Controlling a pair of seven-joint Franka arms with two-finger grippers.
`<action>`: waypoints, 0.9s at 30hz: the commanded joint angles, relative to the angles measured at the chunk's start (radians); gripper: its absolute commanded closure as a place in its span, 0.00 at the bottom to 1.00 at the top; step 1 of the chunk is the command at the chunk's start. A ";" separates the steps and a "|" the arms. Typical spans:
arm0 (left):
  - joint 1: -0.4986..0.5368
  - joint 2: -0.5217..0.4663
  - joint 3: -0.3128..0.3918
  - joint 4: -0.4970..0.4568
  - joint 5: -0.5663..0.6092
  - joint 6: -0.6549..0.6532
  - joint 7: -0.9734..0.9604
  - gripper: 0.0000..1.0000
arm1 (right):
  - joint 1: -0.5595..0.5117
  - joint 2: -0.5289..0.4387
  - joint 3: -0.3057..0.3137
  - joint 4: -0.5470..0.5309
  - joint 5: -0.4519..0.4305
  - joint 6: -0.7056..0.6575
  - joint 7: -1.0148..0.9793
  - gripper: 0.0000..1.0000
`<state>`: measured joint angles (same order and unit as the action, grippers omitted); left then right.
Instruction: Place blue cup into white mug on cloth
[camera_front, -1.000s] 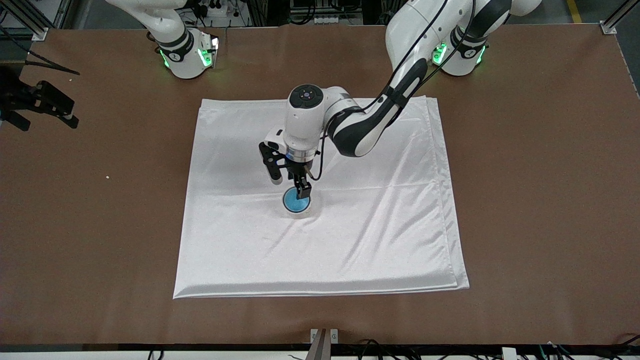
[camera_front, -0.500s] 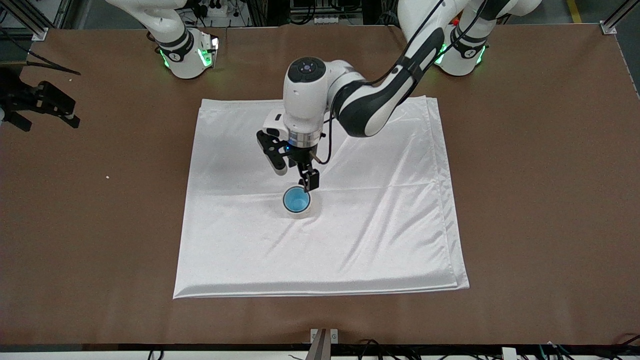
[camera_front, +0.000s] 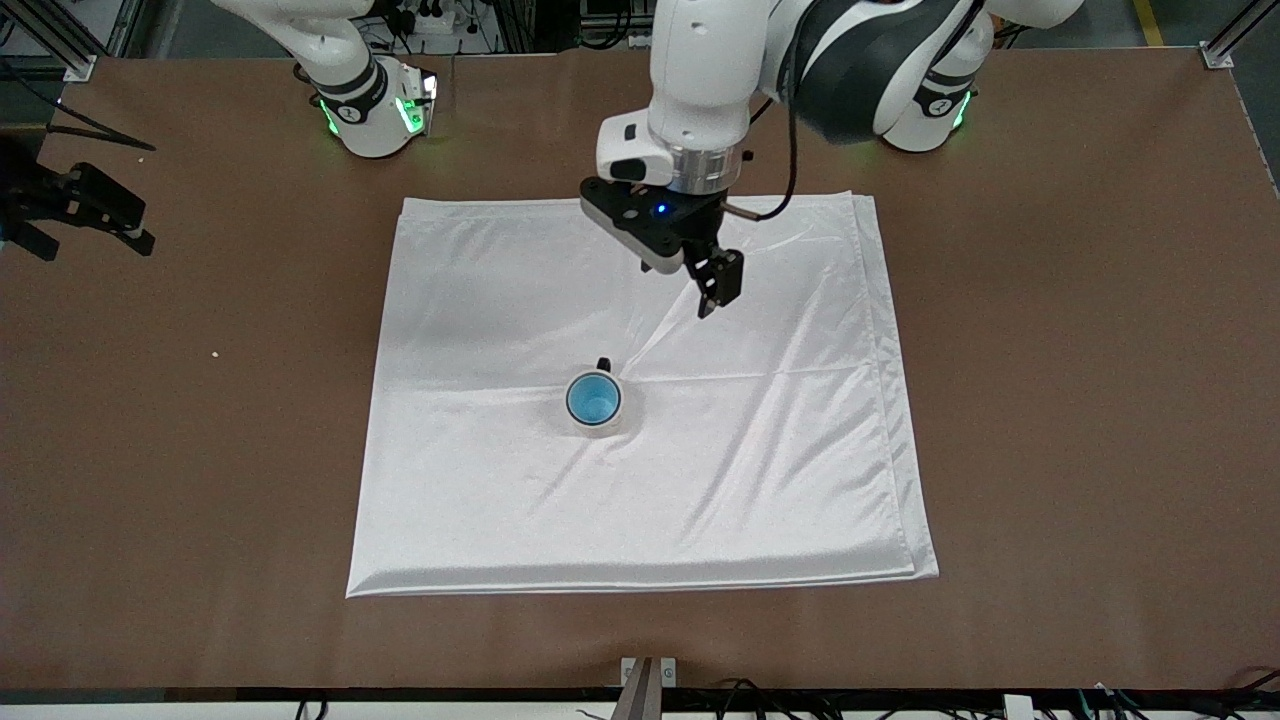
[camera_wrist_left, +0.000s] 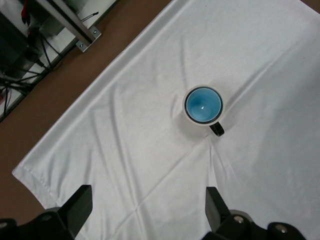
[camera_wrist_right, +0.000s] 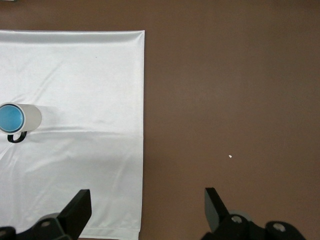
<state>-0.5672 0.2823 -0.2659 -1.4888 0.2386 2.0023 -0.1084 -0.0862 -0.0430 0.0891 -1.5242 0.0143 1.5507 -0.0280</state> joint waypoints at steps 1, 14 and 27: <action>0.041 -0.161 0.002 -0.182 -0.041 0.001 -0.099 0.00 | -0.035 0.011 0.006 0.018 0.010 -0.030 0.011 0.00; 0.164 -0.285 0.002 -0.272 -0.127 -0.135 -0.169 0.00 | -0.053 0.011 0.006 0.018 0.012 -0.061 0.011 0.00; 0.349 -0.321 0.002 -0.271 -0.240 -0.223 -0.205 0.00 | -0.070 0.006 0.006 0.018 0.010 -0.086 0.010 0.00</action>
<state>-0.2948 -0.0005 -0.2572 -1.7328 0.0600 1.7988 -0.3069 -0.1348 -0.0408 0.0831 -1.5243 0.0143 1.4897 -0.0275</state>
